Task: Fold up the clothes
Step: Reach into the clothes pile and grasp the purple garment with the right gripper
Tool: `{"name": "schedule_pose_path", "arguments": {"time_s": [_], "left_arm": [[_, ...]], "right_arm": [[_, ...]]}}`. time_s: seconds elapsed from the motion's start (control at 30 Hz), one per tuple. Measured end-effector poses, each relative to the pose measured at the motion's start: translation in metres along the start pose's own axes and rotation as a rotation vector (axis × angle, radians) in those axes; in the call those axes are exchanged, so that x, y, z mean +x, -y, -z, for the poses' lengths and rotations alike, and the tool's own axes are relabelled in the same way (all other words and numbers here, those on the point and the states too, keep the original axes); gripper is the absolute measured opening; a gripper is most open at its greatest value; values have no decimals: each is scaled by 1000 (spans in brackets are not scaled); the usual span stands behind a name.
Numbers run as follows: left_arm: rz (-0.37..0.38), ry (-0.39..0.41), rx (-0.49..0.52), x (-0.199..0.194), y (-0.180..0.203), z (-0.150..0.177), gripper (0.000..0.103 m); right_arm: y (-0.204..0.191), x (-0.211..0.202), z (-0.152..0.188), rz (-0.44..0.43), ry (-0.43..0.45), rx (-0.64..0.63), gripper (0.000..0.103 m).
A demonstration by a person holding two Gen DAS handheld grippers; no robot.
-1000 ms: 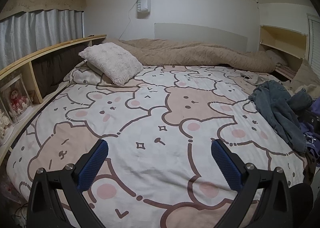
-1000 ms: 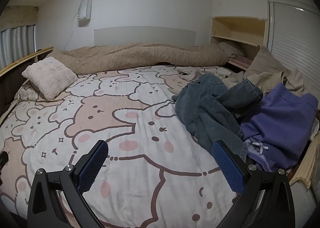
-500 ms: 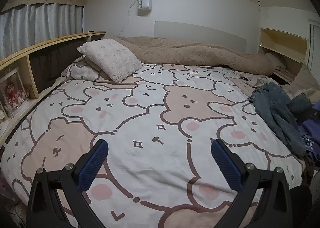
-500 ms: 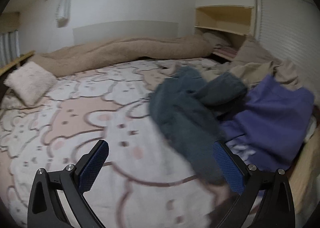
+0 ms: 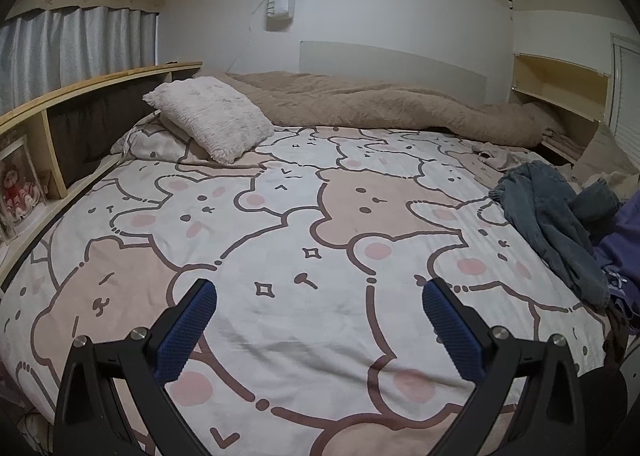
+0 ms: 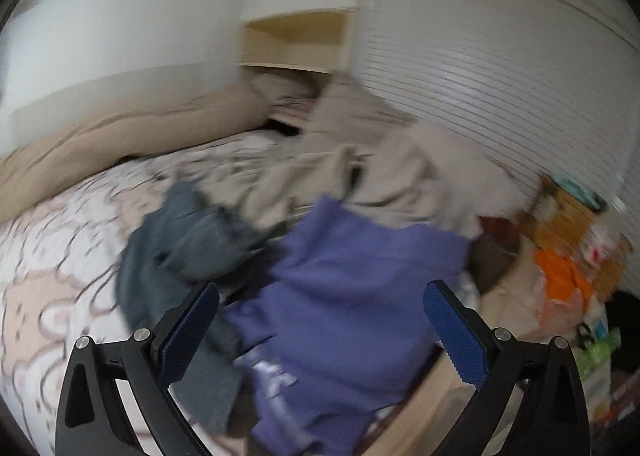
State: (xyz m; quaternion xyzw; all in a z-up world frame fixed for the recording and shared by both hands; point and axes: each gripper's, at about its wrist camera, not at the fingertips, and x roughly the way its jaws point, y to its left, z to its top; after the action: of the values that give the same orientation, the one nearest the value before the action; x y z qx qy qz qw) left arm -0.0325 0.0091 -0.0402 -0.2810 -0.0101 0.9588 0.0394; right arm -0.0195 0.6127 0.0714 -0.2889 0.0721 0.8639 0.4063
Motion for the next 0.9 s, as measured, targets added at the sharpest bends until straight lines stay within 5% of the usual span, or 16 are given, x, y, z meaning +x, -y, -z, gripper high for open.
{"name": "schedule_pose_path", "arguments": {"time_s": [0.37, 0.5, 0.67, 0.77, 0.9], "left_arm": [[-22, -2, 8, 0, 0, -1, 103], [-31, -3, 4, 1, -2, -1, 103], [-20, -9, -9, 3, -4, -2, 103], [-2, -18, -23, 4, -4, -1, 103], [2, -11, -19, 1, -3, -2, 103]], "right_arm": [[71, 112, -14, 241, -229, 161, 101], [86, 138, -7, 209, -289, 235, 98], [81, 141, 0, 134, -287, 229, 44], [71, 133, 3, 82, -264, 194, 23], [60, 118, 6, -4, -228, 171, 18]]}}
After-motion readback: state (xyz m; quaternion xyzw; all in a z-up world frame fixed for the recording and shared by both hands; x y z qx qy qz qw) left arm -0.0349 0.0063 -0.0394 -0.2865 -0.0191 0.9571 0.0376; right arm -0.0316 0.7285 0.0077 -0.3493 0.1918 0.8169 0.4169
